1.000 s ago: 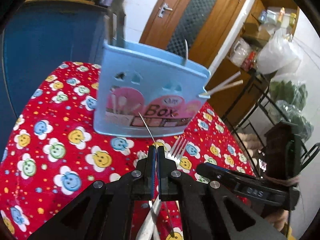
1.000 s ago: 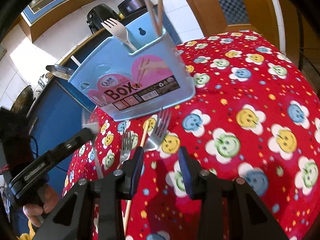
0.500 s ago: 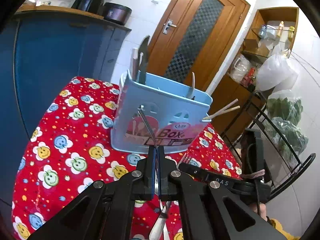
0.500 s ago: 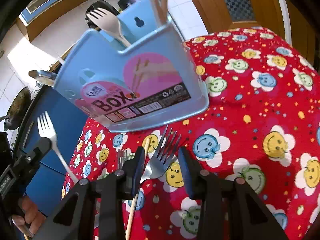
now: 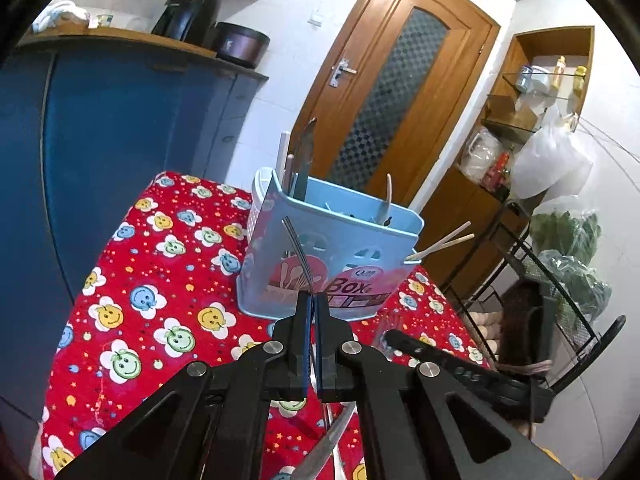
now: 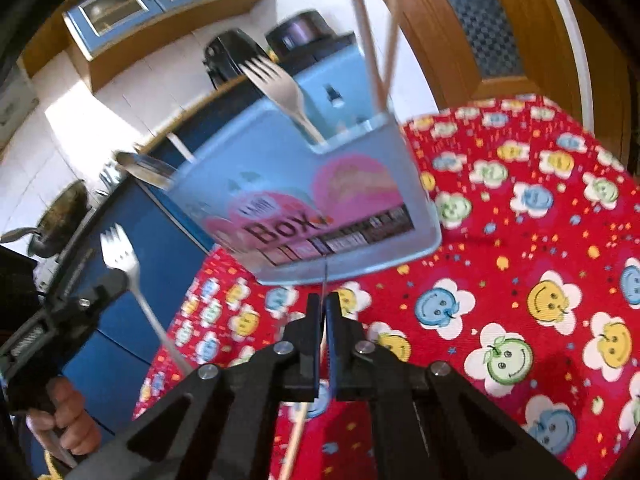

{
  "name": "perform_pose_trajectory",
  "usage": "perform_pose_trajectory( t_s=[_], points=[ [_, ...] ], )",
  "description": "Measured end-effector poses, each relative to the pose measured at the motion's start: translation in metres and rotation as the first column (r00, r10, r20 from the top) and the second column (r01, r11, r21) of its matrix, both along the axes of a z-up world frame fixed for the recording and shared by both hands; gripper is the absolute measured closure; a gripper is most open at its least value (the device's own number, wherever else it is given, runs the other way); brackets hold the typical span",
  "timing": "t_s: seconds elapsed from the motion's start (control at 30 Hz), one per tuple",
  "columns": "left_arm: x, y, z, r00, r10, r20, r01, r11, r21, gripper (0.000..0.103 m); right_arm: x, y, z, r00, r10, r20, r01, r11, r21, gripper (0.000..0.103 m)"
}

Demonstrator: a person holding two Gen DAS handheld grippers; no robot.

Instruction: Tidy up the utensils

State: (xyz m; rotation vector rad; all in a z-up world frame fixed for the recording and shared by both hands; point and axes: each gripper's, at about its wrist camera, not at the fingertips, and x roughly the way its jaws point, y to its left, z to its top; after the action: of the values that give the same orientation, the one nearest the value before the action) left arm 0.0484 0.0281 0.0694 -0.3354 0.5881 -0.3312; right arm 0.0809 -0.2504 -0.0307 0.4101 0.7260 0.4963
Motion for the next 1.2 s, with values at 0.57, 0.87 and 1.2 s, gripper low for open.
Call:
perform_pose_trajectory(
  t_s=[0.57, 0.87, 1.2],
  points=[
    [-0.02, 0.005, 0.062, 0.987, -0.002, 0.162, -0.009, 0.998, 0.068, 0.102, -0.057, -0.005, 0.096, 0.965, -0.072, 0.251, 0.103, 0.988, -0.116, 0.1],
    [-0.005, -0.01, 0.099, 0.973, -0.023, 0.232, -0.009, 0.991, 0.134, 0.102, -0.055, -0.014, 0.143, 0.933, -0.099, 0.345, 0.174, 0.966, -0.193, 0.1],
    [0.032, -0.024, 0.141, 0.951, -0.008, 0.309, -0.051, 0.982, 0.181, 0.102, -0.029, -0.025, 0.191, 0.888, -0.171, 0.426, 0.301, 0.918, -0.259, 0.1]
  ],
)
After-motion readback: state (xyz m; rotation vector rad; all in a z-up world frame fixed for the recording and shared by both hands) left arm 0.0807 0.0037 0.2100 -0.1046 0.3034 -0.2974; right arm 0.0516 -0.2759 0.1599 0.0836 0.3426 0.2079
